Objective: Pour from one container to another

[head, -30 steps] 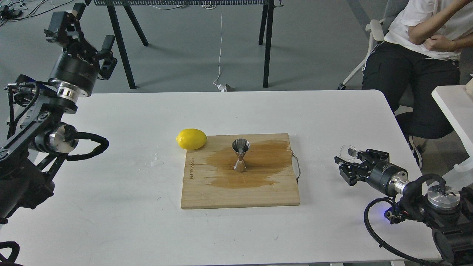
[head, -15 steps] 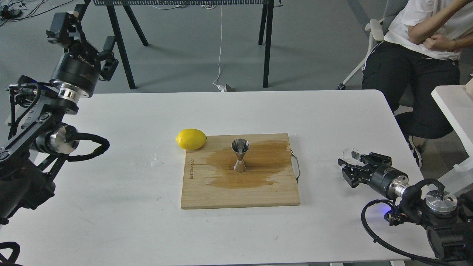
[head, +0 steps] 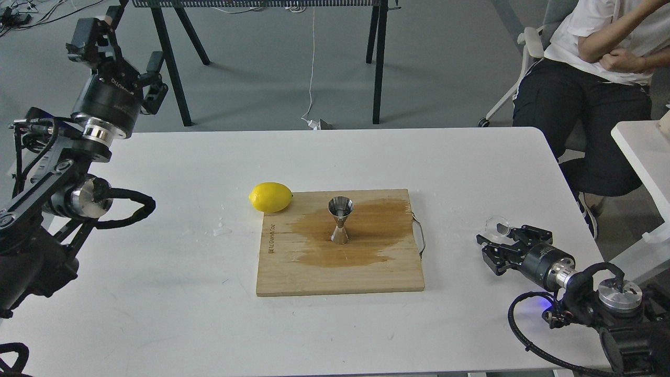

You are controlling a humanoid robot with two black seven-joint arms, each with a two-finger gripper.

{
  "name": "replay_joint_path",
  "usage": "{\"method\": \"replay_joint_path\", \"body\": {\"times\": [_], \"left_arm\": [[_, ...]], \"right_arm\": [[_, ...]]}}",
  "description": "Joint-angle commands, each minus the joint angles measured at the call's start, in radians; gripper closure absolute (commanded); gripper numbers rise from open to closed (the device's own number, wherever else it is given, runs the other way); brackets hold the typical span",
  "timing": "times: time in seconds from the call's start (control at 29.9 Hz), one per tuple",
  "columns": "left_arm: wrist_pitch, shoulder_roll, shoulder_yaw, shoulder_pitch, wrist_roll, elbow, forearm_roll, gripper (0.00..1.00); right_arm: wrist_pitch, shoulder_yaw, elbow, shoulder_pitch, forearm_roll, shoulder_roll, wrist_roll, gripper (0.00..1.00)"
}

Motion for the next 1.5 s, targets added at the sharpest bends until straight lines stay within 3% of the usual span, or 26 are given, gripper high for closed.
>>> {"method": "replay_joint_path", "body": {"times": [0.0,0.17,0.33,0.53,0.77,0.94,1.04,1.24,1.34,1.47], "left_arm": [[0.000,0.000,-0.002,0.000,-0.001,0.000,0.000,0.00],[0.000,0.000,0.000,0.000,-0.001,0.000,0.000,0.00],[-0.001,0.000,-0.002,0.000,-0.001,0.000,0.000,0.00],[-0.001,0.002,-0.005,0.000,-0.002,0.000,0.000,0.00],[-0.003,0.008,-0.008,0.000,-0.004,0.000,-0.002,0.00],[-0.003,0.011,-0.010,0.000,-0.002,0.000,-0.002,0.00],[-0.001,0.008,-0.011,-0.002,0.002,0.002,-0.002,0.00],[-0.011,0.002,-0.014,-0.005,0.010,0.037,-0.024,0.00],[-0.014,0.000,-0.013,-0.012,0.018,0.080,-0.084,0.00],[-0.015,-0.001,-0.013,-0.015,0.021,0.118,-0.149,0.00]], "right_arm": [[0.000,0.002,0.008,0.004,0.000,-0.005,0.000,0.15],[-0.001,0.002,0.013,0.007,0.000,-0.010,-0.002,0.03],[-0.001,0.002,0.062,-0.008,-0.001,-0.022,-0.005,0.02],[0.006,0.018,0.229,-0.088,0.002,-0.137,0.001,0.02],[0.230,0.032,0.338,-0.108,0.002,-0.261,0.014,0.02],[0.242,0.060,0.339,-0.023,-0.025,-0.284,0.032,0.01],[0.242,0.064,0.315,0.054,-0.116,-0.290,0.079,0.01],[0.242,0.052,0.203,0.212,-0.147,-0.264,0.314,0.00],[0.242,0.051,0.093,0.292,-0.147,-0.214,0.360,0.00],[0.242,0.046,-0.097,0.422,-0.147,-0.134,0.373,0.00]]}}
